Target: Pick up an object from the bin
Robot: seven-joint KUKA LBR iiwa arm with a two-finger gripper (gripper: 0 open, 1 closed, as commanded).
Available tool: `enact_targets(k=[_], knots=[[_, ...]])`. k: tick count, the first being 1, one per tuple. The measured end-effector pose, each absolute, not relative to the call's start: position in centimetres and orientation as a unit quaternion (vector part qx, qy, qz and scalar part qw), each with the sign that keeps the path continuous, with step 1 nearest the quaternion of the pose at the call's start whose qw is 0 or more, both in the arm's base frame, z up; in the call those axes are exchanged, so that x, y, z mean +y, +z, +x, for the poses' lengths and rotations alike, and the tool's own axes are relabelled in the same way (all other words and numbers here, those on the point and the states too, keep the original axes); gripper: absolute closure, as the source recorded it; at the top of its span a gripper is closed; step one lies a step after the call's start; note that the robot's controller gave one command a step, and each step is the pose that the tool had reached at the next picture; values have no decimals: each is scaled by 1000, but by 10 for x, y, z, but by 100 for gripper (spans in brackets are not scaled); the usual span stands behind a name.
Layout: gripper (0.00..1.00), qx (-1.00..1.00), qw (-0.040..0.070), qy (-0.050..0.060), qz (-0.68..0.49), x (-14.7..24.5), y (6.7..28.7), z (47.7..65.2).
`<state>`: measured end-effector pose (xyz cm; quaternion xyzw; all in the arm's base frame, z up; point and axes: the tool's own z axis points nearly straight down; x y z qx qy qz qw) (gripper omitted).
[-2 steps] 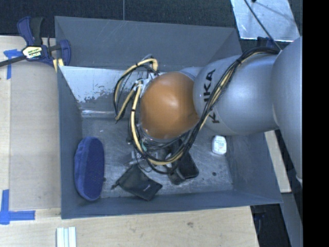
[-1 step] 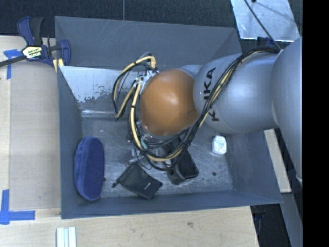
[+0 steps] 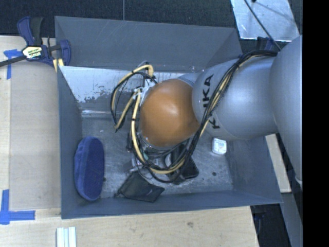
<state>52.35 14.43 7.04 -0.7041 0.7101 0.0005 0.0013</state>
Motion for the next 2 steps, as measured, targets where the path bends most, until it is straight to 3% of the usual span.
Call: enact_targets(k=[1, 2], knots=[[100, 707, 1, 0, -708, 137, 71, 506], [100, 688, 3, 1, -726, 185, 70, 504]])
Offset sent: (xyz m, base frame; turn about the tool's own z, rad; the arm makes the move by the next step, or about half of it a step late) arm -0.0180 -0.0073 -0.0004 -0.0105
